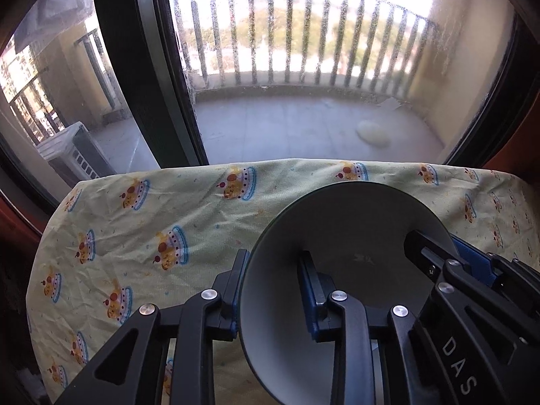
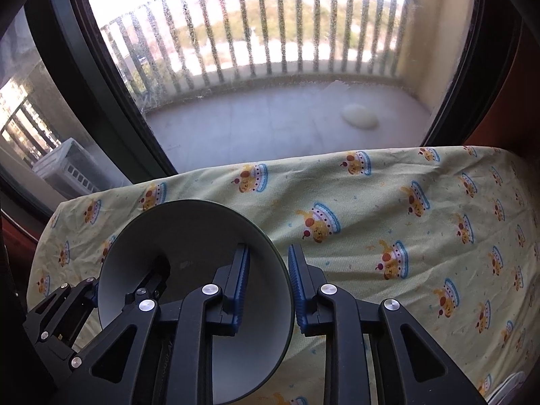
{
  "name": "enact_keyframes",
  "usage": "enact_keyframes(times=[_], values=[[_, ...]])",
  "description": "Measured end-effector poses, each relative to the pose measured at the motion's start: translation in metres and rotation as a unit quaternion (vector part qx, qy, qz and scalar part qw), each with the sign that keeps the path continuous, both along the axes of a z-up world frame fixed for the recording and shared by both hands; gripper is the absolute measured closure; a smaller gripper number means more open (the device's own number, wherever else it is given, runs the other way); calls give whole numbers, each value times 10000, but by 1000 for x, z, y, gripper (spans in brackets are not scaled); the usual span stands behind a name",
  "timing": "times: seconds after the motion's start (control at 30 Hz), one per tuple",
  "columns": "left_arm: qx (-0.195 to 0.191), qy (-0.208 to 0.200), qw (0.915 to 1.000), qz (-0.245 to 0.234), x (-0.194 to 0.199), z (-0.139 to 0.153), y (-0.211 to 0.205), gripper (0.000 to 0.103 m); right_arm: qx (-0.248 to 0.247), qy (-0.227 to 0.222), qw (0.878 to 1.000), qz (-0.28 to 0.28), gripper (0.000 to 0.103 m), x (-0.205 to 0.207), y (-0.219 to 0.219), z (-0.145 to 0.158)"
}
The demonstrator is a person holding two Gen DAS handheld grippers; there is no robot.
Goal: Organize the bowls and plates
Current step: 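Lift the grey bowl with both grippers and carry it beside the plates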
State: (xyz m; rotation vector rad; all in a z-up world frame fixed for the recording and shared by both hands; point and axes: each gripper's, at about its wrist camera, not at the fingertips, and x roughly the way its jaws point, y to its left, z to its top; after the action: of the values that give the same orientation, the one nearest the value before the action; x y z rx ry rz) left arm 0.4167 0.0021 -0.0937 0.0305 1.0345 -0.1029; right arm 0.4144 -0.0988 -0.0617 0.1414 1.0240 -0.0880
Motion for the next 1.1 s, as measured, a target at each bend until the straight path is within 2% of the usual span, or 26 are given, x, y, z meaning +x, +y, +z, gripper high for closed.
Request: enact_keyframes(times=[0.47,0.77,1.1], values=[[-58,-139,9998,129,-30,37,-6,76,-11,-119,9999,78,76,-28,-10,35],[-30,-345,9989,305,-66,72,-12,75,73,-310,9993,184,76,-61,-16,70],[22,-449,9979,465,-115,96,-14,75,89,-415,9983,407,76,-109,-23,97]])
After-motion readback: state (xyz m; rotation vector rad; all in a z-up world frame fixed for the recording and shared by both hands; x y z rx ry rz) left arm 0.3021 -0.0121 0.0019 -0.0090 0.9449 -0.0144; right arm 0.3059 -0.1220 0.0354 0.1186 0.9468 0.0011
